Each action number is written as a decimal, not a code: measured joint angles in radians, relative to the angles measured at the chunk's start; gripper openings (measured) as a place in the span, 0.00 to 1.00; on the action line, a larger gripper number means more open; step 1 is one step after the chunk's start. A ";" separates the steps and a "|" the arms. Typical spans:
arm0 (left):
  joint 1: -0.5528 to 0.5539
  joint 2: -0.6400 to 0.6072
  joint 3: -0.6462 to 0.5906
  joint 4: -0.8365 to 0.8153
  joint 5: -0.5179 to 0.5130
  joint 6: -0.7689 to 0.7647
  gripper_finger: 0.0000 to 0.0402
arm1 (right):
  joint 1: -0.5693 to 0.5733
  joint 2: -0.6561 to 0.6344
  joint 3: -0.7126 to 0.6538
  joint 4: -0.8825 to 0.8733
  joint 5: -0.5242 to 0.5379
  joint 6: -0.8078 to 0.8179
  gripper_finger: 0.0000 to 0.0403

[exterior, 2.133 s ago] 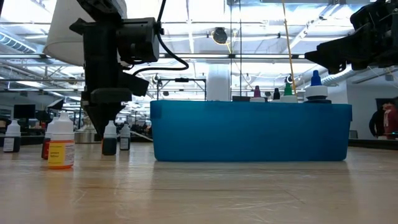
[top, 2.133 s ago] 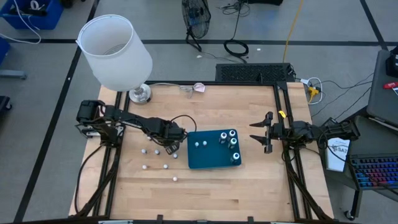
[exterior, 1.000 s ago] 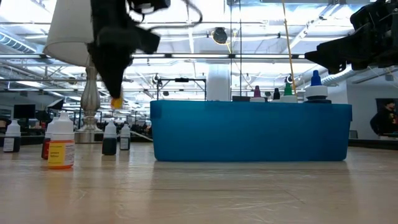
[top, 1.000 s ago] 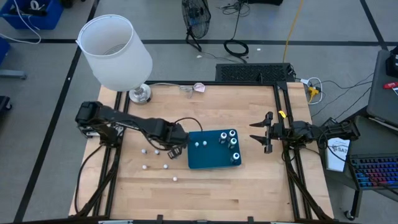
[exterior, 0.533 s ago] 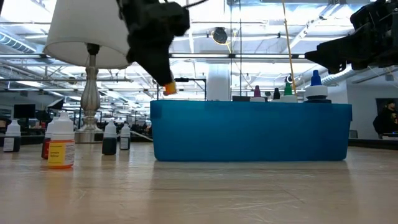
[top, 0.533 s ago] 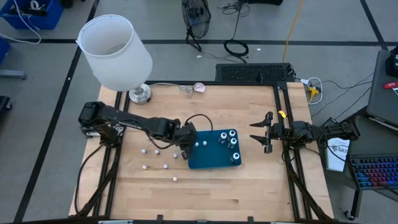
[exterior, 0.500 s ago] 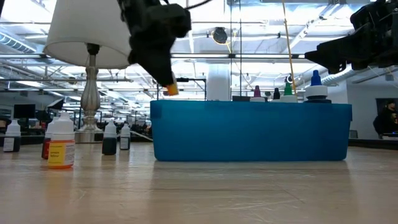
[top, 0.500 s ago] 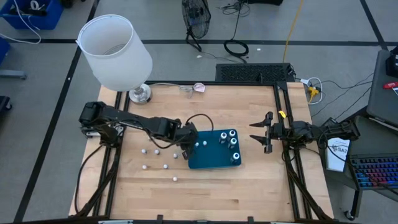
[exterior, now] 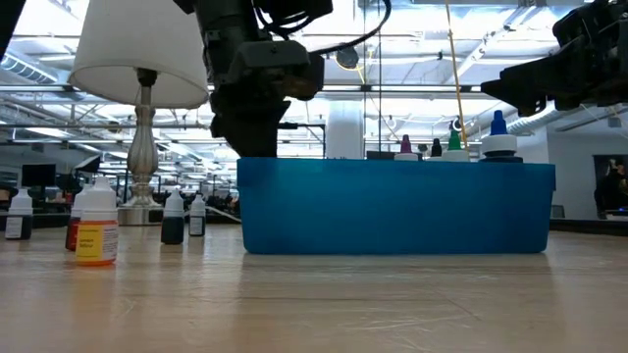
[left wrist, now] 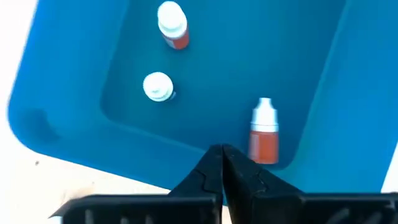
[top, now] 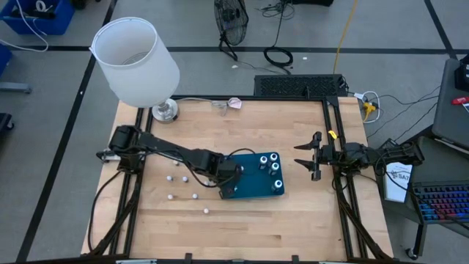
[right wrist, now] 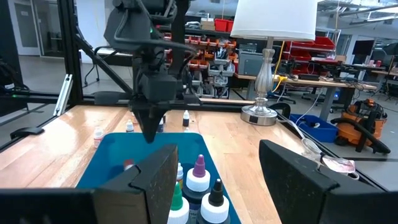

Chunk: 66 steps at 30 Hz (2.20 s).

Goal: Pick & Place food coloring
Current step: Put the small blue food coloring bottle into the blue bin

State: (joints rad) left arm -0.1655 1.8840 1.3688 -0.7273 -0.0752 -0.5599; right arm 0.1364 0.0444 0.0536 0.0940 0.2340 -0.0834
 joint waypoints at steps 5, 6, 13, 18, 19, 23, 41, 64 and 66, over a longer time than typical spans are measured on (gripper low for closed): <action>-0.009 -0.044 0.002 -0.049 -0.036 0.005 0.06 | 0.000 0.000 0.000 0.000 0.000 0.000 0.53; -0.013 -0.065 0.002 -0.072 -0.048 0.004 0.05 | 0.000 0.000 0.000 0.001 0.000 0.000 0.53; -0.001 -0.173 -0.007 -0.282 -0.136 -0.155 0.03 | 0.000 0.000 0.000 0.000 0.000 0.000 0.53; 0.065 -0.183 -0.066 -0.314 -0.117 -0.255 0.22 | 0.000 0.000 0.000 0.000 0.000 0.000 0.53; 0.080 -0.184 -0.083 -0.309 -0.112 -0.256 0.27 | 0.000 0.000 0.000 0.000 0.000 0.000 0.53; 0.124 -0.183 -0.175 -0.239 -0.107 -0.228 0.45 | 0.000 0.000 0.000 0.000 0.000 0.000 0.53; 0.146 -0.183 -0.364 0.006 -0.074 -0.200 0.59 | 0.000 0.000 0.000 0.000 0.000 0.000 0.53; 0.167 -0.183 -0.364 0.041 -0.029 -0.175 0.33 | 0.000 0.000 0.000 0.000 0.000 0.000 0.53; 0.166 -0.183 -0.364 0.039 -0.028 -0.171 0.33 | 0.000 0.000 0.000 0.000 0.000 0.000 0.53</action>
State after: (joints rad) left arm 0.0010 1.7008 1.0048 -0.6881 -0.1028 -0.7311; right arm 0.1360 0.0444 0.0536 0.0940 0.2344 -0.0833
